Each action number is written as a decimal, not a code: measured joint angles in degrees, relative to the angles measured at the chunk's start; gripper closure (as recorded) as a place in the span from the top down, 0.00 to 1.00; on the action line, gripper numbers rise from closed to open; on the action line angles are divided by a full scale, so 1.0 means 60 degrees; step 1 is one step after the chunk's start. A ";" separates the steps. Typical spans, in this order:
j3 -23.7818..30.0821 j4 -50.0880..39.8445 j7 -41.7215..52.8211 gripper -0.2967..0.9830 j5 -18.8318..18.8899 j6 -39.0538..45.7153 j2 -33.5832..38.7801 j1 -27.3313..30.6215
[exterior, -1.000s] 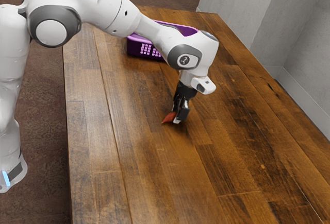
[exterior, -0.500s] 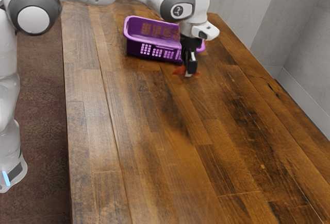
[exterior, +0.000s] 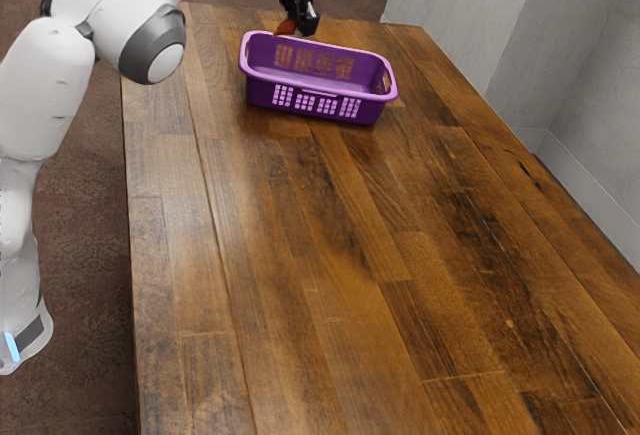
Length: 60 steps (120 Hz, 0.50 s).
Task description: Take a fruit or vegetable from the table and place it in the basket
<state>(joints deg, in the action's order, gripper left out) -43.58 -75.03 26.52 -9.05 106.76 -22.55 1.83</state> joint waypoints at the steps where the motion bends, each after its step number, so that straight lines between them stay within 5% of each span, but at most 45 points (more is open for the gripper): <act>1: 0.0023 0.0049 0.0028 0.35 -0.0007 0.0038 -0.0071 0.0069; 15: 0.0977 0.0760 0.0390 0.35 -0.0084 0.0461 -0.0816 0.1423; 33: 0.1264 0.1005 0.0764 0.36 -0.0232 0.0833 -0.1114 0.1739; 46: 0.1440 0.1003 0.0996 0.57 -0.0314 0.1048 -0.1139 0.1794; 60: 0.1464 0.1004 0.1195 0.68 -0.0338 0.1162 -0.1139 0.1802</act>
<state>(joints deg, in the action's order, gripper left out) -34.79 -69.00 33.69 -11.08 113.73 -29.38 12.64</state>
